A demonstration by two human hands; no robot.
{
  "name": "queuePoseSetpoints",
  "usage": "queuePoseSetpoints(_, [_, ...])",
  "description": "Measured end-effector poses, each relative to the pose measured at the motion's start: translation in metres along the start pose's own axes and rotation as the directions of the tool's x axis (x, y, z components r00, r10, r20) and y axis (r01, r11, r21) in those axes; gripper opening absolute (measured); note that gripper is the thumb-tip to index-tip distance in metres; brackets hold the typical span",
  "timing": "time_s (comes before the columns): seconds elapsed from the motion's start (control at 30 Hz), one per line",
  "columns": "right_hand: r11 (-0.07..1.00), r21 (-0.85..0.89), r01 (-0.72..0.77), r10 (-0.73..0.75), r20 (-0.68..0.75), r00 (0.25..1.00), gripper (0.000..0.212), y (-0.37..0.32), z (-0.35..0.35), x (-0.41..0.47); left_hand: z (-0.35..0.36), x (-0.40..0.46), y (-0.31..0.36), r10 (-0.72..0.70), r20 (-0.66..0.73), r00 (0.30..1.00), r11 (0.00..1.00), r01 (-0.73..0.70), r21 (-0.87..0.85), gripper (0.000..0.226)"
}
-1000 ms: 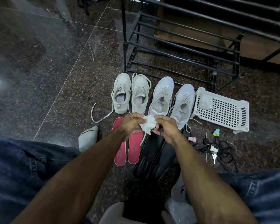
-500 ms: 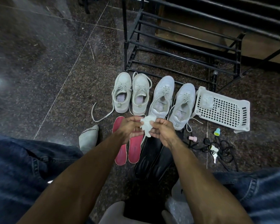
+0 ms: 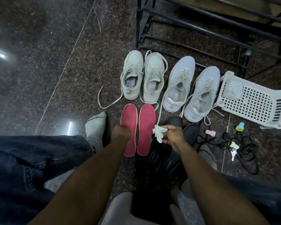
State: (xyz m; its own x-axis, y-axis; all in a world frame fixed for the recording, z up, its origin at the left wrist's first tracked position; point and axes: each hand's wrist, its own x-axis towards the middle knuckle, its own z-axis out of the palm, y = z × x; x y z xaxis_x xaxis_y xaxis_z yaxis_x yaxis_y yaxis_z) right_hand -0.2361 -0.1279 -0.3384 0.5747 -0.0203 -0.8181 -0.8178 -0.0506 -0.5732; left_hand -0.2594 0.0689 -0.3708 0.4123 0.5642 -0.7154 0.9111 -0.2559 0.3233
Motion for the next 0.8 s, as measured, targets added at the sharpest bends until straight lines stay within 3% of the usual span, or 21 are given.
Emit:
queuePoseSetpoints(0.17, [0.997, -0.043, -0.057, 0.057, 0.005, 0.998, 0.023, 0.015, 0.0, 0.011, 0.027, 0.051, -0.038, -0.07, 0.002, 0.998, 0.997, 0.07, -0.026, 0.056])
queuePoseSetpoints(0.3, [0.995, -0.057, -0.086, 0.085, -0.018, 0.996, 0.033, 0.017, 0.002, 0.014, 0.01, 0.019, -0.014, -0.063, 0.022, 0.998, 0.996, 0.064, -0.061, 0.048])
queuePoseSetpoints(0.5, [0.998, 0.025, 0.054, -0.054, -0.01, 0.998, 0.033, -0.008, 0.013, -0.017, -0.01, -0.025, 0.003, 0.121, 0.013, 0.993, 0.964, -0.114, -0.242, 0.031])
queuePoseSetpoints(0.63, [0.976, 0.066, 0.21, -0.211, 0.02, 0.977, 0.035, -0.039, 0.023, -0.051, -0.021, -0.048, 0.017, 0.195, 0.012, 0.981, 0.88, -0.17, -0.444, 0.041])
queuePoseSetpoints(0.8, [0.909, 0.095, 0.405, -0.414, 0.106, 0.904, 0.019, -0.075, 0.019, -0.092, -0.043, -0.097, 0.063, 0.359, 0.29, 0.887, 0.636, -0.005, -0.772, 0.026])
